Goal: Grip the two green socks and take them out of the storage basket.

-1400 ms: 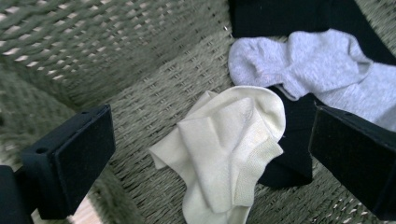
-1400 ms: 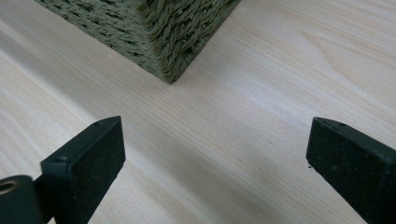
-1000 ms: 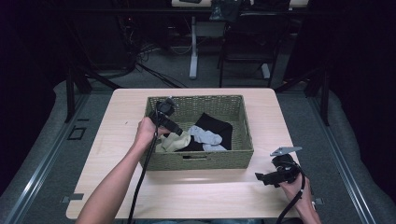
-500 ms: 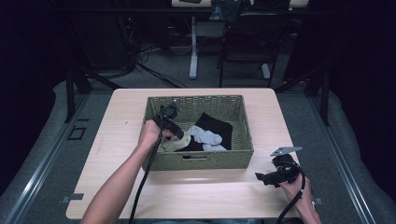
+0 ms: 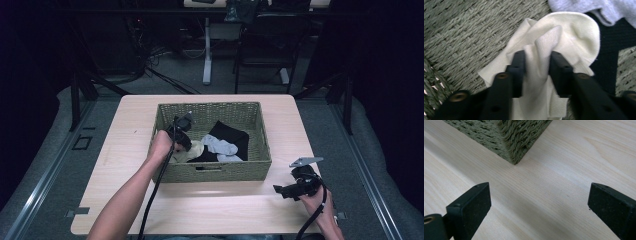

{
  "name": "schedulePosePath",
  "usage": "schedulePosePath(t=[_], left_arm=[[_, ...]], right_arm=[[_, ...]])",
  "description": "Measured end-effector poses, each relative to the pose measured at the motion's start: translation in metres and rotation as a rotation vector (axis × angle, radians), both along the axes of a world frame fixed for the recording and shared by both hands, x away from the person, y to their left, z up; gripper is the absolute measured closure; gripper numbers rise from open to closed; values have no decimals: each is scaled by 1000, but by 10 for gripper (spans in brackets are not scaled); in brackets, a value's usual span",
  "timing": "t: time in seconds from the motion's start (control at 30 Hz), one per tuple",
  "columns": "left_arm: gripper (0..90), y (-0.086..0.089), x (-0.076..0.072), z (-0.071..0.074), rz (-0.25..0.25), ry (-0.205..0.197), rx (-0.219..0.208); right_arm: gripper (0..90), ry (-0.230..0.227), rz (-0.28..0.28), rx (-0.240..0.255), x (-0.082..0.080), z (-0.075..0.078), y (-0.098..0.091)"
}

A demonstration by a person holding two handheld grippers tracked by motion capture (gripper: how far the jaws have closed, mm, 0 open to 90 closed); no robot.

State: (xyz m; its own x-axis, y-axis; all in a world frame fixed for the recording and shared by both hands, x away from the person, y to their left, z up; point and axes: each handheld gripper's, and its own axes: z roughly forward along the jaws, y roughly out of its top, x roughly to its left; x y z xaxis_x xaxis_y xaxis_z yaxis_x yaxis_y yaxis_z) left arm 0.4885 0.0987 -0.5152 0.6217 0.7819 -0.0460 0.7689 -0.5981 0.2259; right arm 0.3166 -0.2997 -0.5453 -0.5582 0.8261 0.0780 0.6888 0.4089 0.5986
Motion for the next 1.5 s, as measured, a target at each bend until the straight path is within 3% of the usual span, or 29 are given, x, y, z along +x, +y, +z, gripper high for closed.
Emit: schedulePosePath(t=[0.17, 0.7, 1.17, 1.5], left_arm=[[777, 0, -3, 8, -19, -12, -16], [780, 11, -10, 61, -46, -69, -90], [780, 10, -12, 101, -89, -102, -110], [780, 8, -12, 123, -99, -123, -98]], right_arm=[[43, -3, -4, -1, 0, 0, 0], [44, 1, -3, -5, 0, 0, 0], [44, 3, -2, -6, 0, 0, 0], [44, 4, -3, -6, 0, 0, 0]])
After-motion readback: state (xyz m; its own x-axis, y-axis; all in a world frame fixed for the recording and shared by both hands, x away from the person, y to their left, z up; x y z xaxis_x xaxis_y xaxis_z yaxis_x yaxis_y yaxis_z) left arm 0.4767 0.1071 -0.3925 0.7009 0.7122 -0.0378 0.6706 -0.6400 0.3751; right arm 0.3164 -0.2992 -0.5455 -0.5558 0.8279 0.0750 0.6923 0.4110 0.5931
